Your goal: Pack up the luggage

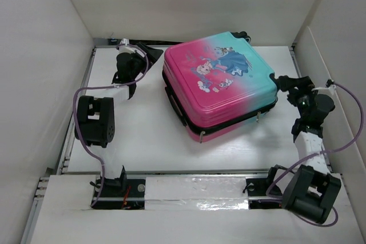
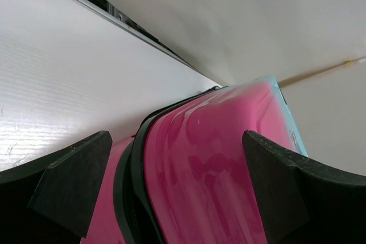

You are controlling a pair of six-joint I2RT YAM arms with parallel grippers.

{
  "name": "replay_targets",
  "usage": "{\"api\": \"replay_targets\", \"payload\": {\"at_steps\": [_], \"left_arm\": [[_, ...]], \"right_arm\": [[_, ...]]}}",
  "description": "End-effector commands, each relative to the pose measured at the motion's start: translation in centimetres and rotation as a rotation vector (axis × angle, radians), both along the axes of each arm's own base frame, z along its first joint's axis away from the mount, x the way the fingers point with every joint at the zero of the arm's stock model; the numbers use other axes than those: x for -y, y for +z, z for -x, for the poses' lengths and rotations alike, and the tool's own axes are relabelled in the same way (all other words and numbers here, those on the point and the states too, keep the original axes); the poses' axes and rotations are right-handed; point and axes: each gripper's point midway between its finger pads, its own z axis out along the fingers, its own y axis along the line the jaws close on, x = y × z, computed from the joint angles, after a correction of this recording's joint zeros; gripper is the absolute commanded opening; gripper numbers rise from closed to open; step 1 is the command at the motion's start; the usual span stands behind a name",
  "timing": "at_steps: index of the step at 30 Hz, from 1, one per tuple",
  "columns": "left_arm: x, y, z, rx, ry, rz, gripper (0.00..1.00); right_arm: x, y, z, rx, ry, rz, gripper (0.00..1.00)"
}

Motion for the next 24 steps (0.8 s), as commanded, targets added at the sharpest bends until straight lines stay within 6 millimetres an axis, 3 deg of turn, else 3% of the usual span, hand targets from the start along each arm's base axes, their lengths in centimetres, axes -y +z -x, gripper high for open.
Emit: {"api": "replay_targets", "payload": {"at_steps": [1,2,4,5,6,8,9,14,20,24], "left_arm": [[0.7,2.7,-0.6,0.087,-0.037,0.004,0.99],[0.7,2.6,-0.6,0.087,-0.037,0.004,0.99],[0.7,2.5,-0.7,0.088,-0.036,0.001,0.99],[0.7,2.4,-0.7,0.087,-0.036,0.001,0.99],[0.7,2.5,-0.7,0.09,-0.036,0.0,0.99],[0.7,2.6,-0.6,0.091,-0.04,0.005,0.99],[0.7,2.7,-0.6,0.095,-0.04,0.007,0.99],[0.8,3.0,-0.4,0.105,-0.044,0.011,0.99],[0.9,3.0,-0.3,0.111,-0.055,0.013,0.99],[1.4,2.5,-0.3,0.106,-0.061,0.005,0.98]], "right_arm": [[-1.3,2.3,0.3,0.157,0.121,-0.179,1.0],[-1.8,1.4,0.4,0.145,0.161,-0.218,1.0],[-2.1,2.4,0.3,0.21,0.206,-0.234,1.0],[-1.9,1.1,-0.2,0.189,0.228,-0.241,1.0],[-2.2,2.0,-0.2,0.236,0.257,-0.225,1.0],[-2.2,1.4,-0.8,0.231,0.284,-0.312,1.0],[-2.2,2.6,-0.8,0.283,0.304,-0.296,1.0],[-1.7,3.0,-2.0,0.307,0.306,-0.362,1.0],[-3.1,4.6,-4.7,0.32,0.363,-0.374,1.0],[-3.7,4.4,-6.5,0.28,0.394,-0.351,0.98]]}}
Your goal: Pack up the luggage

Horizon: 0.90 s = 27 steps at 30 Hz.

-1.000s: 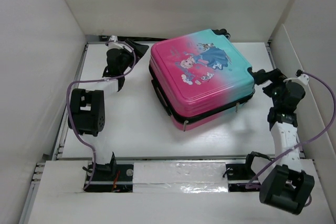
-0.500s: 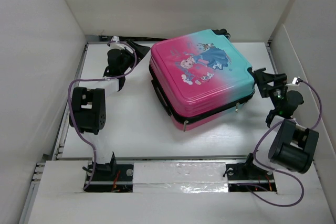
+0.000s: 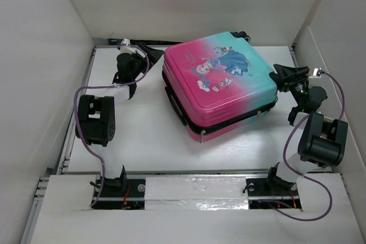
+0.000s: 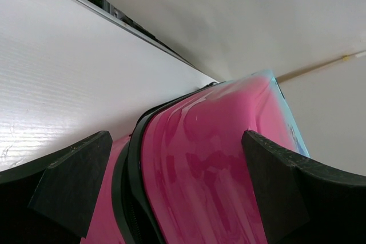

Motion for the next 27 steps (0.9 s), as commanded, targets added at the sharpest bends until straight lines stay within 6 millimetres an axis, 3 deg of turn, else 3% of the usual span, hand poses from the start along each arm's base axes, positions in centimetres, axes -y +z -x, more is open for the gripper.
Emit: {"api": "replay_targets", "payload": {"at_steps": [1,5,6,12,19,21,24,25,27], "left_arm": [[0.8,2.7,-0.4,0.097,-0.03,0.003,0.98],[1.2,2.1,-0.7,0.087,-0.051,0.004,0.98],[1.7,2.1,-0.5,0.087,-0.063,0.003,0.98],[2.7,2.3,-0.4,0.079,-0.078,-0.022,0.97],[2.6,3.5,0.6,0.101,-0.083,-0.005,0.97],[2.9,3.7,1.8,0.097,-0.106,0.033,0.96],[3.8,4.9,4.7,0.14,-0.128,0.079,0.95],[3.4,5.6,5.7,0.159,-0.113,0.08,0.94],[4.7,6.5,7.3,0.177,-0.139,0.078,0.94]], "right_arm": [[-2.0,4.5,-0.8,0.159,0.067,0.093,0.92],[-3.8,6.2,-0.3,0.265,0.156,0.1,0.55],[-4.3,7.6,0.6,0.346,0.18,0.121,0.41],[-6.6,12.3,3.3,0.534,0.332,0.113,0.16],[-8.8,18.2,6.6,0.695,0.404,0.214,0.15],[-9.2,19.4,7.0,0.725,0.421,0.219,0.15],[-10.2,19.2,6.0,0.724,0.465,0.215,0.15],[-10.9,17.8,4.5,0.684,0.496,0.184,0.15],[-11.7,16.7,3.3,0.659,0.542,0.164,0.14]]}}
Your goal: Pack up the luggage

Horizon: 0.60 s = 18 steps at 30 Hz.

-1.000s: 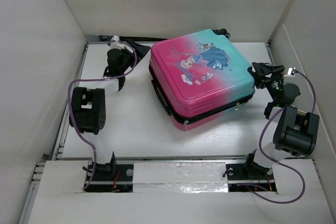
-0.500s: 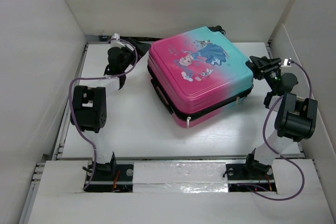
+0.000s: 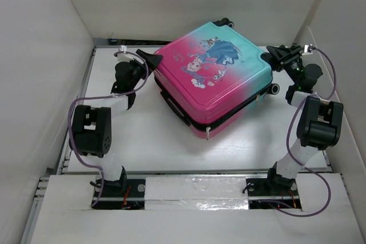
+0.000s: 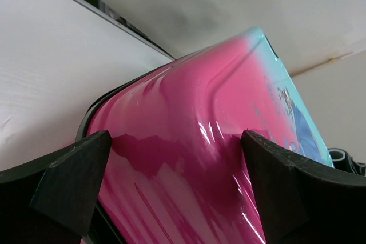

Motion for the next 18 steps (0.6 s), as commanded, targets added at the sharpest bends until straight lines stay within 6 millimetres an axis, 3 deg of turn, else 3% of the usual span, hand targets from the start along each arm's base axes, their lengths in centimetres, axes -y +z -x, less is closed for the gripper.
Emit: {"api": "replay_targets", "payload": {"at_steps": [1,3,4,7,9,14,16,18], "left_arm": [[4.4,5.6,4.9,0.143,-0.156,0.037,0.94],[5.6,7.4,7.4,0.185,-0.188,0.041,0.94],[6.1,6.9,7.7,0.173,-0.196,0.04,0.94],[7.8,7.9,10.4,0.199,-0.235,0.045,0.94],[8.4,8.6,12.0,0.218,-0.258,0.05,0.94],[9.6,10.6,16.7,0.269,-0.287,0.059,0.94],[9.9,10.6,18.0,0.269,-0.3,0.056,0.94],[10.3,10.5,19.8,0.268,-0.325,0.066,0.94]], "right_arm": [[-8.0,11.1,8.2,0.628,0.292,0.14,0.14],[-9.1,9.9,7.0,0.611,0.316,0.132,0.14],[-9.6,9.5,6.8,0.607,0.33,0.135,0.14],[-10.5,8.0,5.8,0.564,0.357,0.138,0.15],[-10.5,6.6,4.6,0.513,0.356,0.169,0.18],[-13.5,2.8,1.4,0.427,0.409,0.283,0.22],[-14.6,1.9,-0.1,0.359,0.44,0.313,0.26],[-15.8,-0.5,-1.7,0.292,0.46,0.368,0.29]]}}
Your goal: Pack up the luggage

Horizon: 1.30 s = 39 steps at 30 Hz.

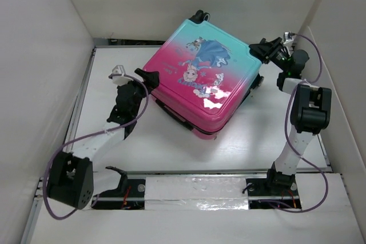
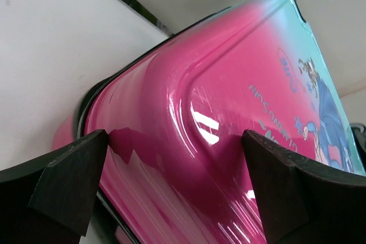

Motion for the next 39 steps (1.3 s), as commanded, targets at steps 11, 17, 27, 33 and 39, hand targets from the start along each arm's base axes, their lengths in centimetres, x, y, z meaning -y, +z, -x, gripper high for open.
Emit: {"api": "replay_targets", "payload": {"at_steps": [11,17,27,33,39], "left_arm": [[11.0,12.2,12.9,0.286,-0.555,0.201,0.95],[11.5,14.4,11.0,0.352,-0.512,0.188,0.95],[6.4,14.9,6.5,0.343,-0.205,0.018,0.99],[2.4,16.0,6.6,0.363,-0.075,-0.021,0.99],[-1.1,13.2,9.2,0.356,0.016,0.004,0.96]], "right_arm": [[-12.1,0.5,-1.7,0.158,0.219,0.304,0.41],[-12.5,0.9,-1.5,0.165,0.213,0.315,0.48],[-3.7,2.4,-1.0,0.174,-0.061,0.478,1.0],[0.5,2.3,3.6,0.18,-0.223,0.515,1.0],[3.3,3.0,6.2,0.18,-0.41,0.603,1.0]]}}
